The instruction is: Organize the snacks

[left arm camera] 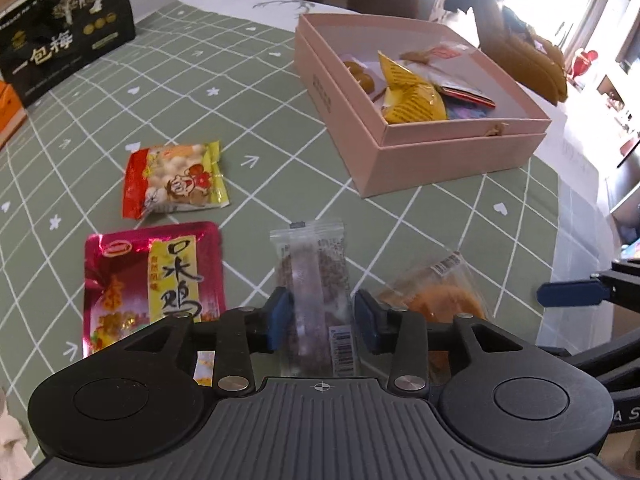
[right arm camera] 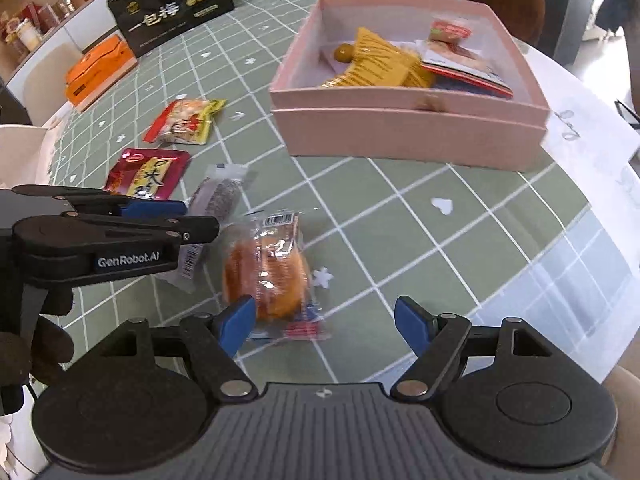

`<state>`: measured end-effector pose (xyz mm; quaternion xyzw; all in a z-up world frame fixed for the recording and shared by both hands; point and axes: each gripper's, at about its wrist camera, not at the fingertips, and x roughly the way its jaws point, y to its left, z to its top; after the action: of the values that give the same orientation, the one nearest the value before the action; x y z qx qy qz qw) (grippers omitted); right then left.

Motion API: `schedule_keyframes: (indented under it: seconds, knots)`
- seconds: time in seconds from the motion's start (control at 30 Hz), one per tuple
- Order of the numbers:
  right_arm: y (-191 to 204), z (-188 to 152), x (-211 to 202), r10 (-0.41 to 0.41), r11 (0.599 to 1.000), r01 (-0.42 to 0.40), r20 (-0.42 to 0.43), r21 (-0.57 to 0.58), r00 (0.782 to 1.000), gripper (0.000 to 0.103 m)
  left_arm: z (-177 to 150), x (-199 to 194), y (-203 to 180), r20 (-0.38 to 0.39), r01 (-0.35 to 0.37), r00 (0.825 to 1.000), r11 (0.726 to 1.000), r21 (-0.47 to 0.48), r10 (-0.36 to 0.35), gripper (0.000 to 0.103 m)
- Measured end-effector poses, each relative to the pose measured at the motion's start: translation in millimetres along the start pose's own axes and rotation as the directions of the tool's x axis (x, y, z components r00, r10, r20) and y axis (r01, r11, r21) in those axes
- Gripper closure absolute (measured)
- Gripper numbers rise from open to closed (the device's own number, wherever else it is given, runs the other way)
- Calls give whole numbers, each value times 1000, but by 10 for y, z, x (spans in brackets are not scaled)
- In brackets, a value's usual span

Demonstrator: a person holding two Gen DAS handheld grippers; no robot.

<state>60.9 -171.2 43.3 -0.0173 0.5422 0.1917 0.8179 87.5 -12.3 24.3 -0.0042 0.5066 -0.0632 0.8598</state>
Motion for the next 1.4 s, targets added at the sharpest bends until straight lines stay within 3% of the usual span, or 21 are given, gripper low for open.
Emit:
schedule_keyframes:
  seconds: [0.07,0.17,0.4,0.73,0.77,0.87,0.93,1.27,1.4]
  knots:
    - [-43,-25,18,1,1000,-1,-8,15,1000,26,5,34,16,-5,-31,1000,1000,-1,31,52]
    - [-49,-71,36,-3,1000,3,-12,17,1000,26,-36,52,75,20,-71,997,997,-9,71,55]
    - [45,-46,30,61,998,-61,-2,35,998,26,-284,-111,135,32,-12,999,998,-67,14,58]
    - [250,134,192,14,1000,-13,9,-26,1000,26,-703,-349,53,52,10,999,991,-134,-3,60]
    - [253,151,205,10,1000,-10,15,-30,1000,27,-710,-353,56,54,12,999,991,-136,-5,60]
    - [232,198,196,17,1000,-16,29,-11,999,46,-722,-355,68,61,21,998,988,-150,-12,59]
    - [189,204,162,22,1000,-22,20,20,1000,51,-735,-359,83,70,29,997,986,-166,-18,59]
    - [-13,-186,-76,-63,995,62,6,84,998,49,-752,-367,87,80,50,996,986,-160,-37,57]
    - [110,-282,-57,-104,995,104,-2,14,995,35,-770,-372,71,86,45,996,988,-146,-32,57]
